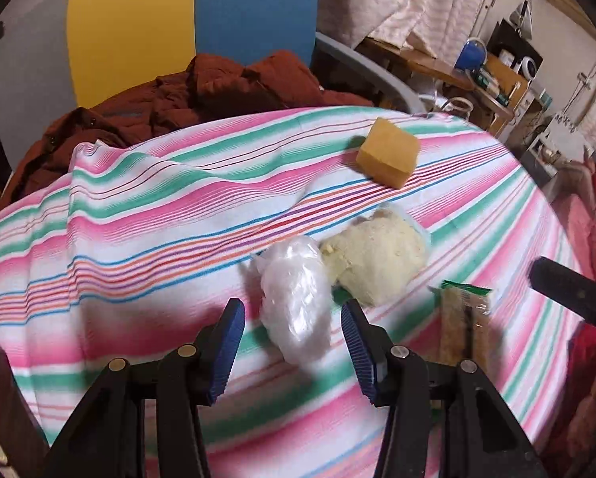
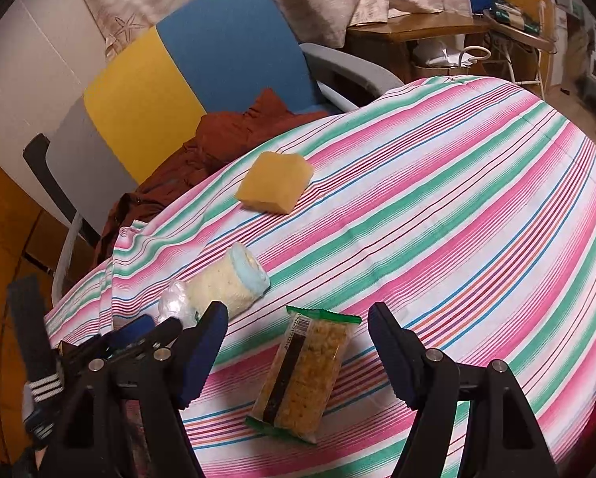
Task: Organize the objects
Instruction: 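Grasp the clear wrapped bundle with the left tool while the right tool grasps the yellow sponge cube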
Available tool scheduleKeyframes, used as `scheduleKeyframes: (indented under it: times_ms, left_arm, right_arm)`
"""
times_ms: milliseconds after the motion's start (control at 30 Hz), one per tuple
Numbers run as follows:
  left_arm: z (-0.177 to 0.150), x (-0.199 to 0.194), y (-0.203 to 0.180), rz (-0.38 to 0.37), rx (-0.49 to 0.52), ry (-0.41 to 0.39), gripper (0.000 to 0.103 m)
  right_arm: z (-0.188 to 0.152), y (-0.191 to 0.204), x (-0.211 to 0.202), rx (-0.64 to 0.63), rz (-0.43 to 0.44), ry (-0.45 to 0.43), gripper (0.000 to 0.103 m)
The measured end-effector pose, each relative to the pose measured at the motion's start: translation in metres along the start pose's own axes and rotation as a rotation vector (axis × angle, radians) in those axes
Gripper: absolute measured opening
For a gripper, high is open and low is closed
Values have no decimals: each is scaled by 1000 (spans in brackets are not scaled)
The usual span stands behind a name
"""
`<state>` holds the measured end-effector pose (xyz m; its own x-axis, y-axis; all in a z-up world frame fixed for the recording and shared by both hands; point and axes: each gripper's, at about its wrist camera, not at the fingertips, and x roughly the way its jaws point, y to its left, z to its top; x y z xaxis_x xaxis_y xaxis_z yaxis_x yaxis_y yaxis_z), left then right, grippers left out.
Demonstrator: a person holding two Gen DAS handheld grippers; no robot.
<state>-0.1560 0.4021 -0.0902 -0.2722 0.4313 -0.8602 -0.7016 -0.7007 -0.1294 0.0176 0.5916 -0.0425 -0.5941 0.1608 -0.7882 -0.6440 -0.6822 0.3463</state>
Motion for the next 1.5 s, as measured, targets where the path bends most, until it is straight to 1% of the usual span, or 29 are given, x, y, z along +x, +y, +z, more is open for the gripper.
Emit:
scheduleKeyframes:
  times_ms: [133, 167, 200, 267, 333, 433, 533, 667, 733, 800, 967, 1033, 1067, 1200, 1233, 1267, 1300, 1333, 1400, 1500]
  left_arm:
    - [8, 15, 3, 0, 1, 13, 50]
    - [9, 18, 4, -5, 3, 16, 46]
    - [9, 20, 5, -8, 6, 22, 37]
    - [6, 19, 6, -17, 9, 11, 35]
    - [1, 15, 8, -12, 8, 4, 34]
    - [-11, 6, 13, 0, -29, 2, 34]
    - [-27, -1, 18, 15, -59, -7, 34]
    - [-36, -5, 23, 12, -88, 1, 34]
    - [-38, -7, 25, 8, -100, -3, 34]
    - [-39, -7, 26, 4, -113, -6, 34]
    - [-41, -7, 27, -3, -118, -13, 34]
    - [-41, -7, 28, -6, -124, -13, 34]
    - [-41, -7, 28, -7, -125, -15, 34]
    - [-40, -4, 28, -10, -128, -21, 34]
    - [-40, -4, 27, -8, -126, -23, 34]
    - [-41, -4, 26, -6, -124, -24, 34]
    - [-41, -4, 26, -3, -121, -25, 34]
    - [-41, -4, 26, -2, -119, -25, 34]
    - [-41, -4, 25, -2, -118, -28, 34]
    - [-41, -3, 25, 6, -109, -35, 34]
  right_arm:
    - [0, 2, 4, -11, -10, 10, 73]
    - [0, 1, 4, -11, -13, 11, 73]
    - [0, 0, 5, -10, -16, 14, 73]
    - [0, -1, 7, -6, -19, 20, 73]
    - [0, -1, 9, -5, -19, 28, 73]
    - [-1, -2, 14, 0, -16, 51, 73]
    - [4, -3, 17, 28, 14, 72, 73]
    - [27, 6, 29, 29, 21, 94, 74]
    - [39, 12, 38, 30, 11, 98, 79]
    - [56, 18, 53, 49, 2, 98, 83]
    - [91, 29, 94, 111, -25, 122, 84]
    - [102, 36, 108, 108, -54, 133, 85]
    - [107, 40, 117, 107, -83, 131, 85]
    - [118, 42, 142, 137, -127, 165, 85]
    - [119, 42, 146, 136, -138, 170, 82]
    - [120, 42, 151, 123, -159, 179, 75]
    - [120, 42, 155, 102, -174, 190, 57]
    - [119, 43, 157, 85, -172, 194, 57]
    - [116, 45, 149, 39, -169, 170, 54]
    - [107, 46, 122, -12, -151, 124, 54]
